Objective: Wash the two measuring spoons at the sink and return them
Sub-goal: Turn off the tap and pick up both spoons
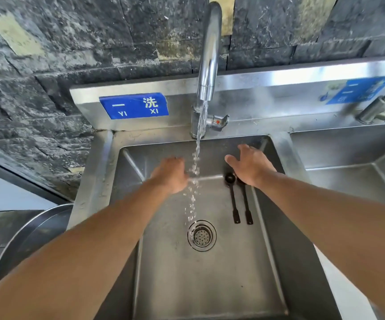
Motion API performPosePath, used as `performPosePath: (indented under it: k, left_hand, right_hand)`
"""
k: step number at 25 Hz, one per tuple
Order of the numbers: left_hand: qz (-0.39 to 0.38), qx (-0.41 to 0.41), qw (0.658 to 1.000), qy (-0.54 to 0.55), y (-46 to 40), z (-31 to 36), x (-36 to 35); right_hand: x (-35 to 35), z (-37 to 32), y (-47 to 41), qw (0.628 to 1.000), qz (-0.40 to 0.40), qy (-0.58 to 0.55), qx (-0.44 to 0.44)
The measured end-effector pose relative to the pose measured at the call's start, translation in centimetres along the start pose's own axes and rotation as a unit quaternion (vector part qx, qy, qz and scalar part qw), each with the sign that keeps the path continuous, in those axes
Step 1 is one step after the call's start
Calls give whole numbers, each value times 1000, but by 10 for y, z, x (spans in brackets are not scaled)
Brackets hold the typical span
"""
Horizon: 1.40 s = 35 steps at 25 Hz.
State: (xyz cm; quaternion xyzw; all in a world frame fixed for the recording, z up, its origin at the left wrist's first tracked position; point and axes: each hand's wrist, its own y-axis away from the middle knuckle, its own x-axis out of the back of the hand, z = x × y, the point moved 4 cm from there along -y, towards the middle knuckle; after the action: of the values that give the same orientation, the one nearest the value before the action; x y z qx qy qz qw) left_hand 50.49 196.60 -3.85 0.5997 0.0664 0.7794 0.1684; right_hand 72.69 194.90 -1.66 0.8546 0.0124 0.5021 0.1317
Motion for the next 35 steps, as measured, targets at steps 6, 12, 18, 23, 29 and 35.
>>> performPosePath:
  k: [6,12,18,23,29,35]
  left_hand:
    - [41,13,998,-47,-61,-5,33]
    - [13,5,996,-84,-92,-16,17]
    - [29,-6,987,-158,-96,-25,-7]
    - [48,-6,980,-192,-100,-29,-16]
    - [47,0,982,-185,-99,-26,-14]
    - [35,7,983,-182,-97,-24,-15]
  right_hand:
    - [20,-26,-52,997,54,-32,45]
    - [13,-30,-83,994,70,-54,70]
    - [3,-37,-89,986,120,-71,94]
    - [1,-41,-89,982,133,-104,81]
    - [4,-50,-86,987,126,-63,80]
    - [2,-60,-82,986,151,-50,52]
